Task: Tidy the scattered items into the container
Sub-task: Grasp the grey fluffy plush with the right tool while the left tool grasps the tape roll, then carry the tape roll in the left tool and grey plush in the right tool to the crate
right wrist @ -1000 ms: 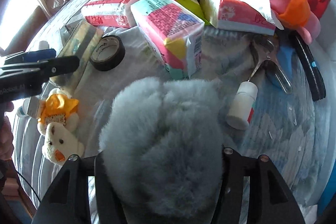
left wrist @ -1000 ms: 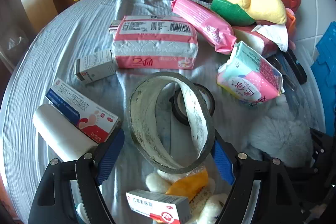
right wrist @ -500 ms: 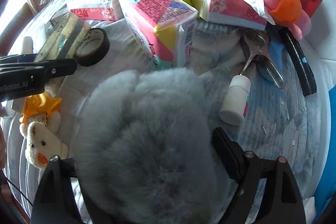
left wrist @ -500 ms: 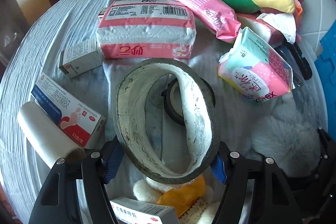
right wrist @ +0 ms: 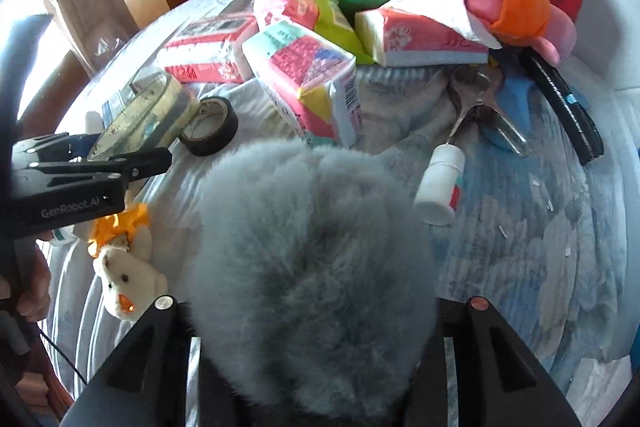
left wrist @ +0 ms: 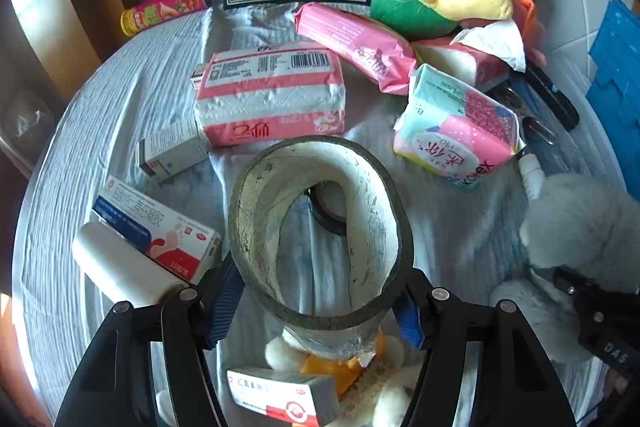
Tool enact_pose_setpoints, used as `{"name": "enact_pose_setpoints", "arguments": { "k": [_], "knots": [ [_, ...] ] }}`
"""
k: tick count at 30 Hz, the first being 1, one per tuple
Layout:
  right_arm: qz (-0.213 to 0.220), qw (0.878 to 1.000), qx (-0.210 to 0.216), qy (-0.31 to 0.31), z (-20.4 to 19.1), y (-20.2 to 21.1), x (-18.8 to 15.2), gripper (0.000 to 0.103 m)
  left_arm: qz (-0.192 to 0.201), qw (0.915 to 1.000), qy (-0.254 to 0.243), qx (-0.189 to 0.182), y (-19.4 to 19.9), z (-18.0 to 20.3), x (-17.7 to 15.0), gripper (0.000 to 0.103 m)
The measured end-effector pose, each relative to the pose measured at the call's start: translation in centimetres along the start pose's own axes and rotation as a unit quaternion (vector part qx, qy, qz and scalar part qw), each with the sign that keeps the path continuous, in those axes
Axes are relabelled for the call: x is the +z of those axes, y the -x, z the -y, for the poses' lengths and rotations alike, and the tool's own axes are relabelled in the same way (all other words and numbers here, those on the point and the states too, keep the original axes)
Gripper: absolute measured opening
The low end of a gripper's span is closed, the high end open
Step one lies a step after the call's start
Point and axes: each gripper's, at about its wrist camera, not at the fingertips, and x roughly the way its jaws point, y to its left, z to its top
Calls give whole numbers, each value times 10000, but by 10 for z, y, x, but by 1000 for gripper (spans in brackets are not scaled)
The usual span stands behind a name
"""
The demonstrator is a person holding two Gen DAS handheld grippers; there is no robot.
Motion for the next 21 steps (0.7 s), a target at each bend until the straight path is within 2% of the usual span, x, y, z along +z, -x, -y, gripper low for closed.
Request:
{"name": "enact_pose_setpoints", "arguments": {
  "k": [6,11,15,21],
  "knots": [
    [638,9976,-106,-244,-12,50,17,34,568,9979,-293,-89,39,6,12,61],
    [1088,9929,-377,-314,-28,98,29,34,1142,9917,-566,-187,89,26,26,61],
    [1550,9852,-617,-407,-27,155,38,34,1708,9811,-834,-359,139,48,38,61],
    [2330,9654,-1031,-549,-25,249,38,34,2436,9599,-1252,-594,209,97,55,61]
  ]
}}
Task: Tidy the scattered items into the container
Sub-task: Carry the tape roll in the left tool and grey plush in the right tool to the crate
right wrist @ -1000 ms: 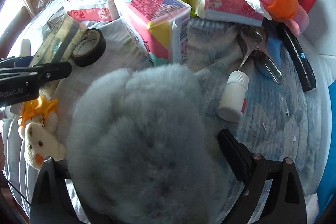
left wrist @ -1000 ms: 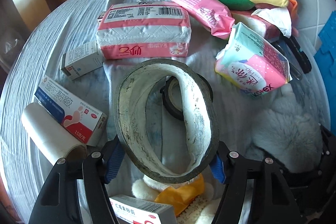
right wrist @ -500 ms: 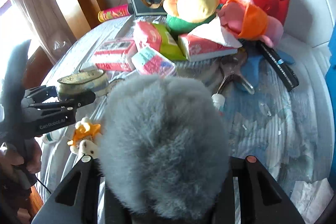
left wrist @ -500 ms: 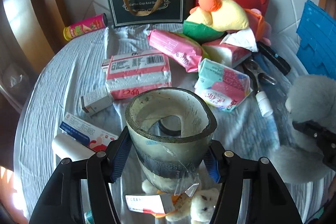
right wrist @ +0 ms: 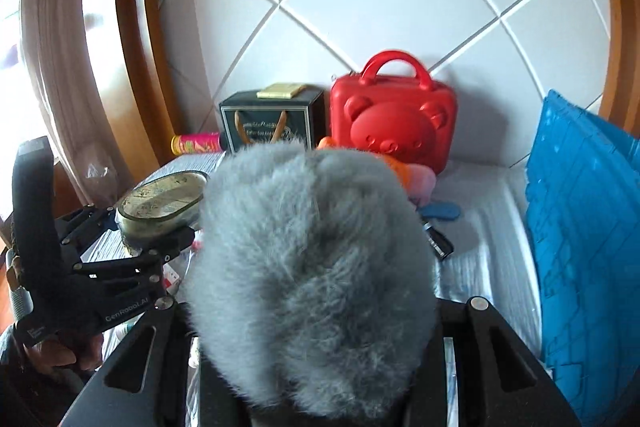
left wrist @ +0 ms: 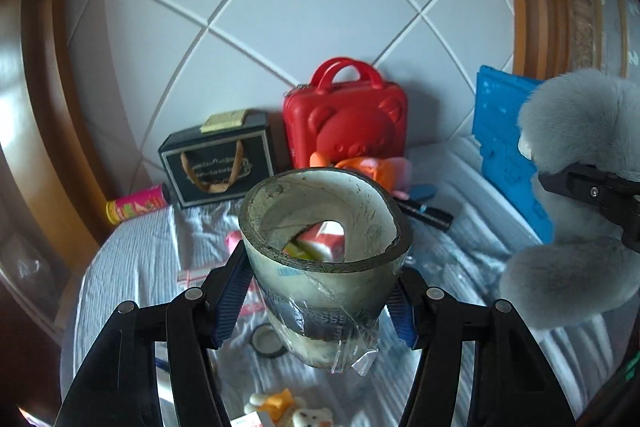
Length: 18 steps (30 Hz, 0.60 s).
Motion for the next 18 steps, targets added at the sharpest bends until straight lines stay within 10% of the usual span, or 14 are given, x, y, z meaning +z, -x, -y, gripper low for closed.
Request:
{"name": "enact_pose_setpoints", "arguments": {
  "k": [18],
  "knots": [
    [1378,9802,-1386,-332,228,239,40,34,1394,9811,-660,-1169,90,318,147,61]
  ]
}}
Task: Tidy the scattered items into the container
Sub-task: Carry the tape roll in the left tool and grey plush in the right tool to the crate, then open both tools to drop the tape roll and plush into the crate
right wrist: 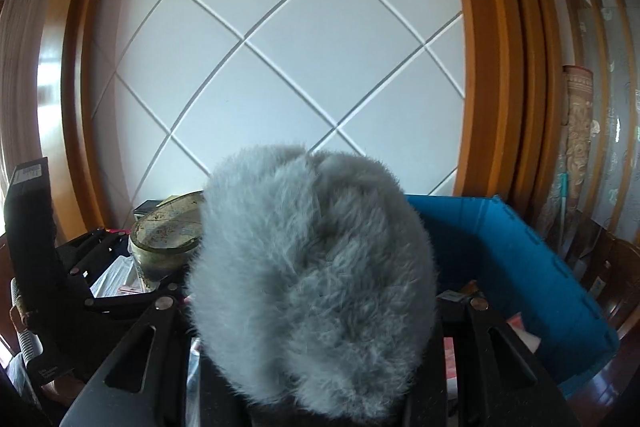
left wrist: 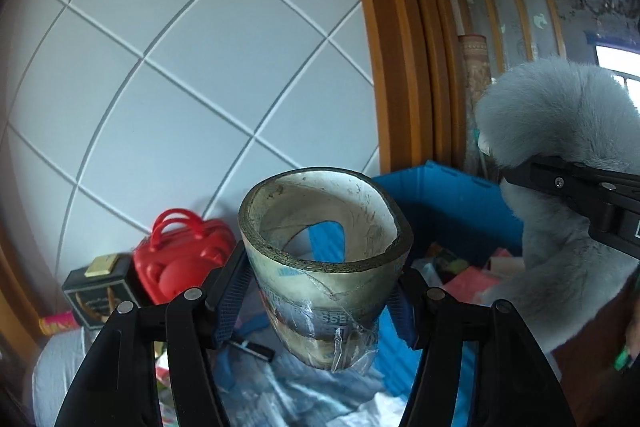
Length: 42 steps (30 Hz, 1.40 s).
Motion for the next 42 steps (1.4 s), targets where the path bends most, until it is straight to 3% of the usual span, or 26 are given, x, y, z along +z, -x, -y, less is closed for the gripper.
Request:
{"name": "enact_pose_setpoints", "arguments": {
  "k": [7,15,27,39,41,42],
  "knots": [
    [-197,9984,-500,-199,130,-6,7,34,-55,9999,-118,-65,-50,95,44,61],
    [-436,9939,-830,-578,209,-36,-11,34,-329,9984,-406,-200,-87,150,62,62],
    [-685,9896,-1033,-726,259,-73,-21,35,-807,9952,-540,-153,-132,177,75,64],
    [-638,9899,-1029,-742,258,-55,-33,35,-578,9963,-635,17,-116,188,71,64],
    [-663,9897,-1030,-737,257,-54,-37,35,-608,9959,-667,84,-116,189,70,69],
    [-710,9896,-1000,-747,258,-56,-38,37,-615,9958,-671,118,-115,189,69,80]
  ]
}}
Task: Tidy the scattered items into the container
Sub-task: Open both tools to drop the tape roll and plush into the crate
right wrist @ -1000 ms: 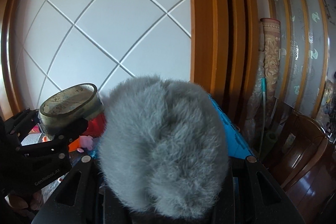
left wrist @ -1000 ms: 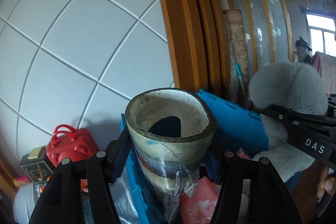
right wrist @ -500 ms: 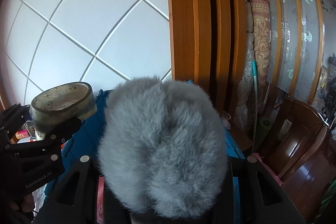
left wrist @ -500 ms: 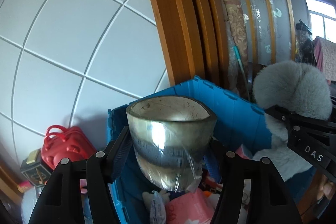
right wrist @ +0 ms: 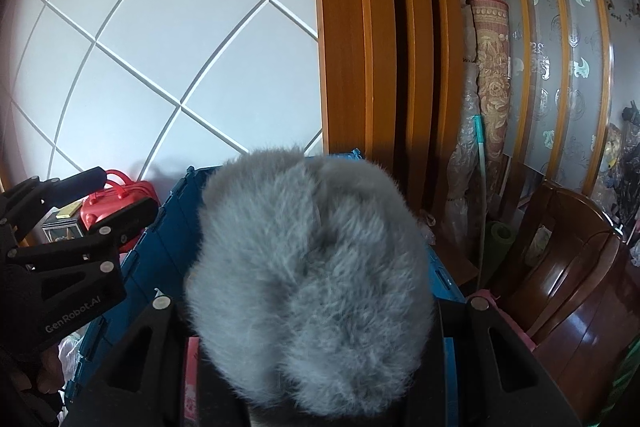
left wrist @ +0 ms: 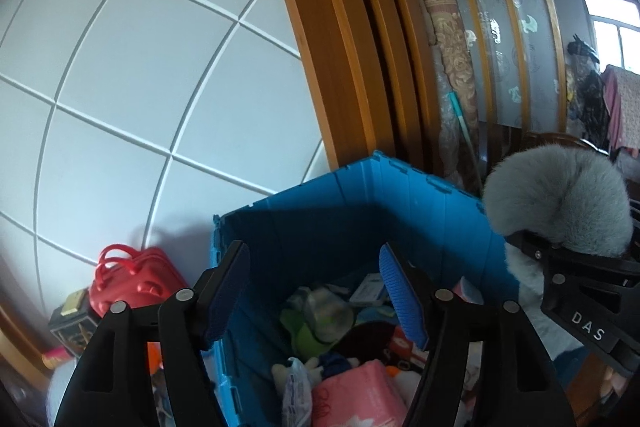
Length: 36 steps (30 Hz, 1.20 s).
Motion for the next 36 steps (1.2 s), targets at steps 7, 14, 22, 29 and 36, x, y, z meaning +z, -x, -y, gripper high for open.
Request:
{"name": "enact_pose_setpoints", "arguments": {
  "k": [7,14,22,29,36],
  "knots": [
    [25,10000,65,-53,1,5,-2,75,-68,9997,142,168,11,-10,-5,84],
    [345,9987,363,-23,-17,32,-2,75,119,9985,417,334,39,-36,-17,84],
    [658,9953,713,24,-48,63,-17,79,289,9933,776,805,73,-75,-54,86],
    [826,9907,1072,145,-95,91,-39,80,203,9874,1091,1124,101,-125,-123,86],
    [731,9819,1660,548,-187,109,-62,80,-133,9796,1449,1384,137,-205,-225,86]
  ]
}}
